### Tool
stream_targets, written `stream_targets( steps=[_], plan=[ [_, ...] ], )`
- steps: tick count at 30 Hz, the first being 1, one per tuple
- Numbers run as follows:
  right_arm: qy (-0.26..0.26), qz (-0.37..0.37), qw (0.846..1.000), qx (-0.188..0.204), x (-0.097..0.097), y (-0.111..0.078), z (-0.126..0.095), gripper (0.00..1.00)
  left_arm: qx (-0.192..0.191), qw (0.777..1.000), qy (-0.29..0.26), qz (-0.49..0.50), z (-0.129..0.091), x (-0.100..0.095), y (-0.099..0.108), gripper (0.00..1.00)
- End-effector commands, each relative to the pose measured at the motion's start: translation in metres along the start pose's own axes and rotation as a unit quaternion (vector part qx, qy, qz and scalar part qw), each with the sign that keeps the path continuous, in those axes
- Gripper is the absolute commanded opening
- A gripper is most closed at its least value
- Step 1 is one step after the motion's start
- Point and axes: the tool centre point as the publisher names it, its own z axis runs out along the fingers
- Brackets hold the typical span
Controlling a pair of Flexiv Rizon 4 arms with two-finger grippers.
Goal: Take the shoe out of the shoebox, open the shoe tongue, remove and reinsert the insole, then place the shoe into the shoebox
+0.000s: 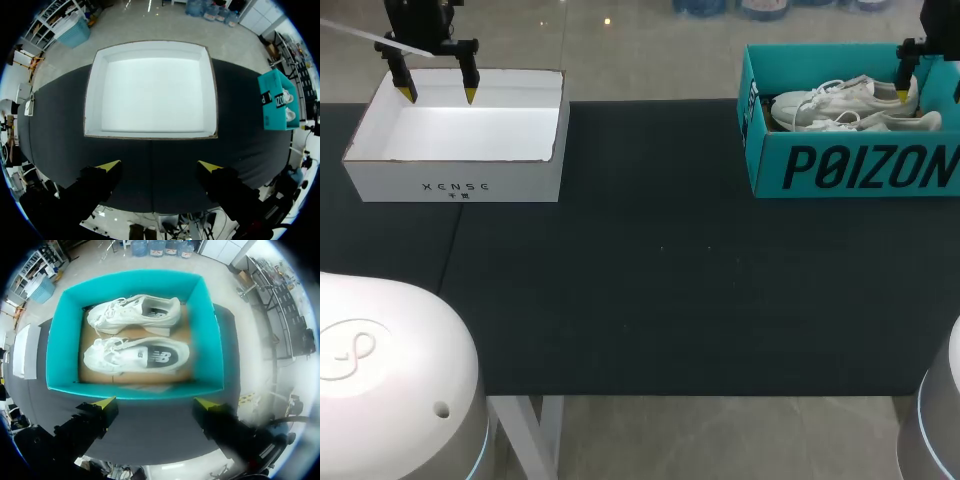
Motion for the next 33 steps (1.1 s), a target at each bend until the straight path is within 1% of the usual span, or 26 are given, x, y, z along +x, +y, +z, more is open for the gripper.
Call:
stream_targets(
  steps=[1, 4, 9, 11, 13, 21, 26, 30, 33],
  plan=[
    [0.007, 0.004, 1.0, -0.017, -0.014, -0.007, 0.017, 1.0, 0.0, 1.0, 0.0, 0.0, 0.0, 0.0, 0.0, 1.0],
    [0.016, -0.003, 1.0, -0.023, -0.017, -0.006, 0.021, 1.0, 0.0, 1.0, 0.0, 0.0, 0.0, 0.0, 0.0, 1.0],
    [0.022, -0.025, 0.999, -0.035, -0.015, -0.006, 0.028, 1.0, 0.0, 1.0, 0.0, 0.0, 0.0, 0.0, 0.0, 1.0],
    [0.031, -0.026, 0.998, -0.04, -0.016, -0.003, 0.031, 1.0, 0.0, 1.0, 0.0, 0.0, 0.0, 0.0, 0.0, 1.0],
    [0.027, -0.03, 0.998, -0.042, -0.017, 0.0, 0.034, 1.0, 0.0, 1.0, 0.0, 0.0, 0.0, 0.0, 0.0, 1.0],
    [0.009, -0.036, 0.999, -0.03, -0.023, 0.024, 0.047, 1.0, 0.0, 1.0, 0.0, 0.0, 0.0, 0.0, 0.0, 1.0],
    [0.0, -0.039, 0.999, -0.021, -0.024, 0.039, 0.058, 1.0, 0.0, 1.0, 0.0, 0.0, 0.0, 0.0, 0.0, 1.0],
    [-0.003, -0.039, 0.999, -0.01, -0.026, 0.047, 0.069, 1.0, 0.0, 1.0, 0.0, 0.0, 0.0, 0.0, 0.0, 1.0],
    [-0.001, -0.036, 0.999, -0.001, -0.029, 0.048, 0.078, 1.0, 0.0, 1.0, 0.0, 0.0, 0.0, 0.0, 0.0, 1.0]
  ],
)
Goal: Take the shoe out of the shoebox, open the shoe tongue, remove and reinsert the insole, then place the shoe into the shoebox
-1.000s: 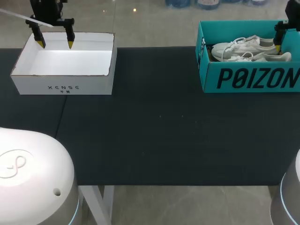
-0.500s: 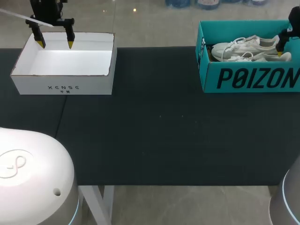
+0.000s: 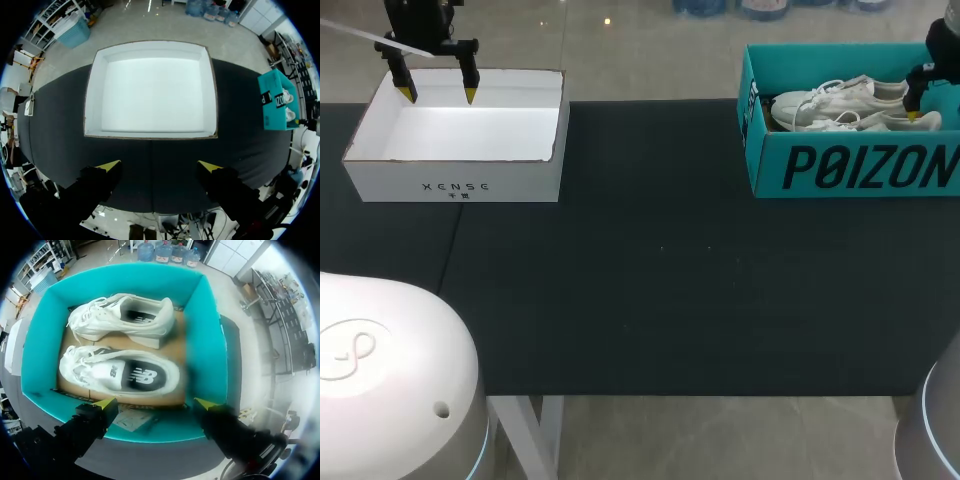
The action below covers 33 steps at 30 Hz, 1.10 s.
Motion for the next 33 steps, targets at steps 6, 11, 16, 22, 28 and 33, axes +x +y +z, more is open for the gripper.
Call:
stream_targets(
  steps=[6, 11, 16, 22, 28, 33],
  plan=[
    [0.007, 0.004, 0.999, 0.043, -0.006, 0.011, 0.029, 1.0, 0.0, 1.0, 0.0, 0.0, 0.0, 0.0, 0.0, 1.0],
    [0.011, 0.004, 0.999, 0.046, -0.007, 0.01, 0.034, 1.0, 0.0, 1.0, 0.0, 0.0, 0.0, 0.0, 0.0, 1.0],
    [0.014, 0.003, 0.999, 0.048, -0.006, 0.008, 0.041, 1.0, 0.0, 1.0, 0.0, 0.0, 0.0, 0.0, 0.0, 1.0],
    [0.018, 0.008, 0.998, 0.053, -0.009, 0.007, 0.047, 1.0, 0.0, 1.0, 0.0, 0.0, 0.0, 0.0, 0.0, 1.0],
    [0.018, 0.019, 0.998, 0.053, -0.012, 0.006, 0.051, 0.0, 0.0, 1.0, 0.0, 0.0, 0.0, 0.0, 0.0, 1.0],
    [0.015, 0.029, 0.998, 0.05, -0.013, 0.005, 0.053, 0.0, 0.0, 1.0, 0.0, 0.0, 0.0, 0.0, 0.0, 1.0]
  ],
)
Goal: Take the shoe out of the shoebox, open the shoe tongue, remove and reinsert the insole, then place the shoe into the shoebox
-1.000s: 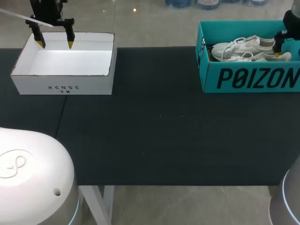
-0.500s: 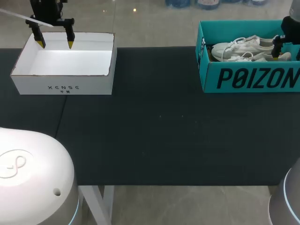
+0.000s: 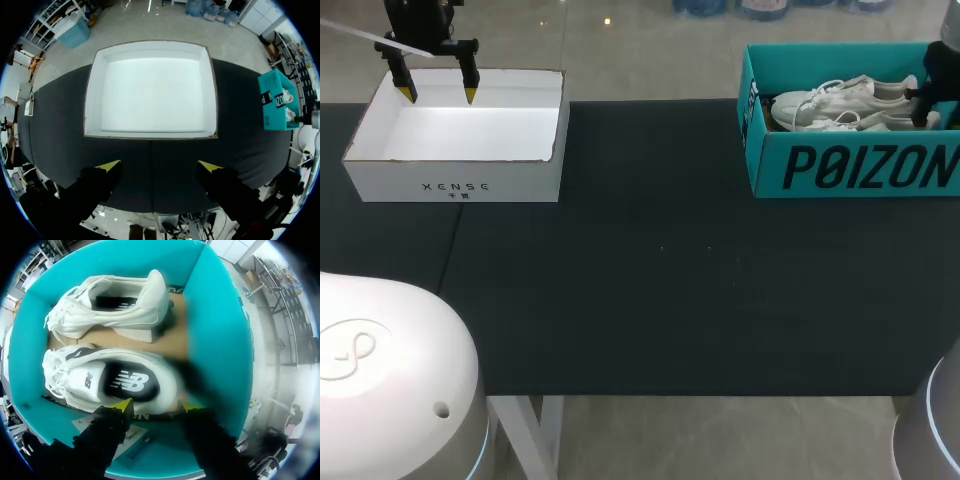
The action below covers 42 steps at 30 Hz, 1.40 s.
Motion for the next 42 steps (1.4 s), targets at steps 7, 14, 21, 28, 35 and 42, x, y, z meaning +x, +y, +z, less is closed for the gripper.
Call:
stream_targets(
  steps=[7, 14, 21, 28, 35, 42],
  plan=[
    [-0.007, 0.015, 1.0, -0.007, -0.002, -0.001, 0.003, 0.0, 0.0, 1.0, 0.0, 0.0, 0.0, 0.0, 0.0, 1.0],
    [-0.009, 0.023, 1.0, -0.011, -0.004, -0.002, 0.0, 0.0, 0.0, 1.0, 0.0, 0.0, 0.0, 0.0, 0.0, 1.0],
    [-0.006, 0.03, 0.999, -0.019, -0.006, -0.002, -0.008, 0.0, 0.0, 1.0, 0.0, 0.0, 0.0, 0.0, 0.0, 1.0],
    [0.003, 0.032, 0.999, -0.043, -0.002, 0.003, -0.036, 0.0, 0.0, 1.0, 0.0, 0.0, 0.0, 0.0, 0.0, 1.0],
    [-0.002, 0.041, 0.998, -0.05, -0.003, 0.012, -0.056, 0.0, 0.0, 1.0, 0.0, 0.0, 0.0, 0.0, 0.0, 1.0],
    [-0.005, 0.045, 0.998, -0.048, -0.003, 0.014, -0.059, 0.0, 0.0, 1.0, 0.0, 0.0, 0.0, 0.0, 0.0, 1.0]
  ],
)
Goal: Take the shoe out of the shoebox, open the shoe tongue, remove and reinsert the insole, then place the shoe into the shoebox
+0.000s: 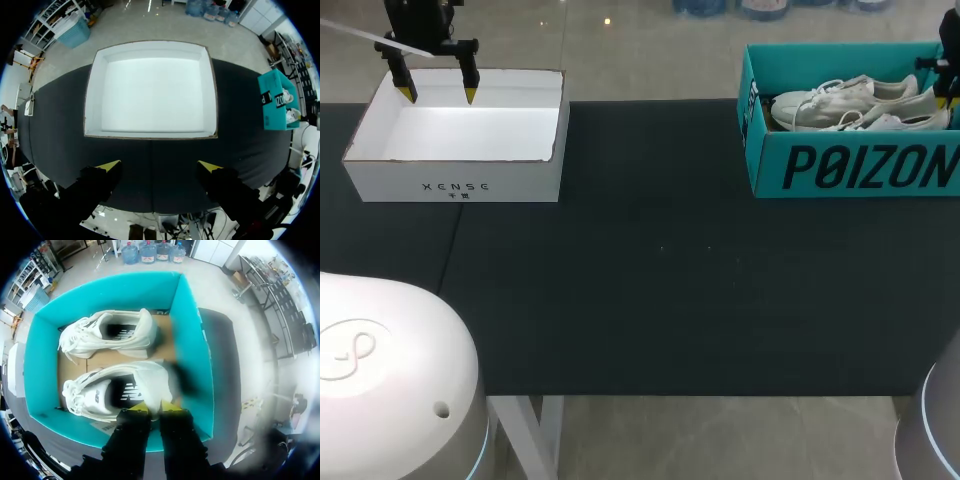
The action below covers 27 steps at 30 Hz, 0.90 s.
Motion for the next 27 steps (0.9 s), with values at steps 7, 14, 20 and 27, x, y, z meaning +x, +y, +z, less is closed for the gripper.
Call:
stream_targets(
  steps=[7, 14, 20, 27],
  plan=[
    [0.0, 0.005, 1.0, 0.001, 0.003, 0.005, -0.008, 0.0, 0.0, 1.0, 0.0, 0.0, 0.0, 0.0, 0.0, 1.0],
    [-0.003, 0.017, 1.0, 0.008, 0.005, 0.01, -0.009, 0.0, 0.0, 1.0, 0.0, 0.0, 0.0, 0.0, 0.0, 1.0],
    [0.003, 0.025, 1.0, -0.006, 0.006, 0.021, -0.031, 0.0, 0.0, 1.0, 0.0, 0.0, 0.0, 0.0, 0.0, 1.0],
    [0.013, 0.036, 0.999, -0.018, 0.009, 0.032, -0.057, 0.0, 0.0, 1.0, 0.0, 0.0, 0.0, 0.0, 0.0, 1.0]
  ],
)
